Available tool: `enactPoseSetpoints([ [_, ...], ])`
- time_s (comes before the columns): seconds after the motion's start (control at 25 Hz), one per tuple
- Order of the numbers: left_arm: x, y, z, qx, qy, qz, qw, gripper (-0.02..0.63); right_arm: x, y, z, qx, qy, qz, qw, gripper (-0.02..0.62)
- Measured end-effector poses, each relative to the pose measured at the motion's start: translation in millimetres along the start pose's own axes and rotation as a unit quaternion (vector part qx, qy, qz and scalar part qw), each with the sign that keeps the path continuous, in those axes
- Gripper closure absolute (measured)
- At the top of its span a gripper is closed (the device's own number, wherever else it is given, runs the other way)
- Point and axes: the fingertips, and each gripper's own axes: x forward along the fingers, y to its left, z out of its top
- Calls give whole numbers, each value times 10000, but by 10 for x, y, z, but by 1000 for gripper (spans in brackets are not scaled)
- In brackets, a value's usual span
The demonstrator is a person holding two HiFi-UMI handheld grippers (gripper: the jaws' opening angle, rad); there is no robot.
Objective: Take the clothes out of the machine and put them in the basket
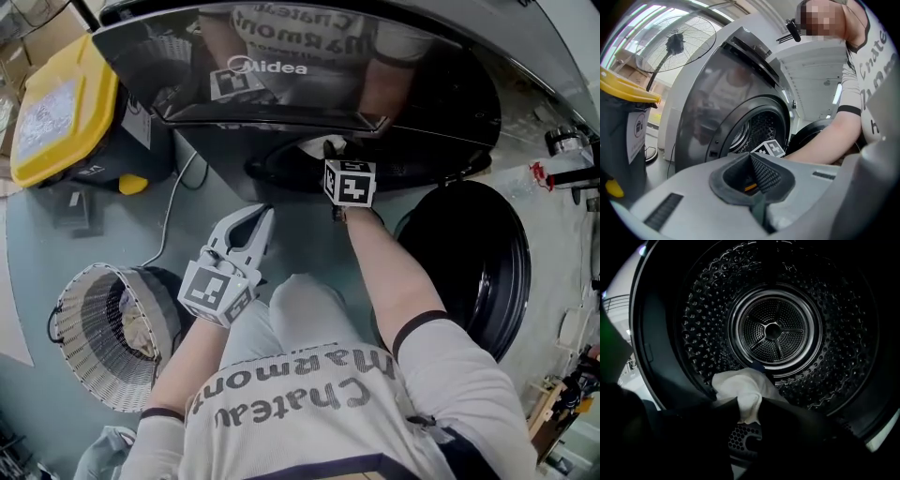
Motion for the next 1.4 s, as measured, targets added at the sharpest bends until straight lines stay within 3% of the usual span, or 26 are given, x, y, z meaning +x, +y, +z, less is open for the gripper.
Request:
enactPoseSetpoints([
  [0.16,-93,-86,146,-172,45,68,9998,598,-235,72,39,-17,49,78,10000,513],
  [0.52,-406,-591,710,-630,258,-8,9977,598,-1166,286,280,608,352,359,9969,525],
  [0.76,-662,-926,1155,-765,352,12,9964,598,-1800,344,554,903,276,425,9946,526],
  [1.4,-1289,-1603,2225,-376,495,-103,9980,598,-3348,664,1276,1275,-166,725,9890,529],
])
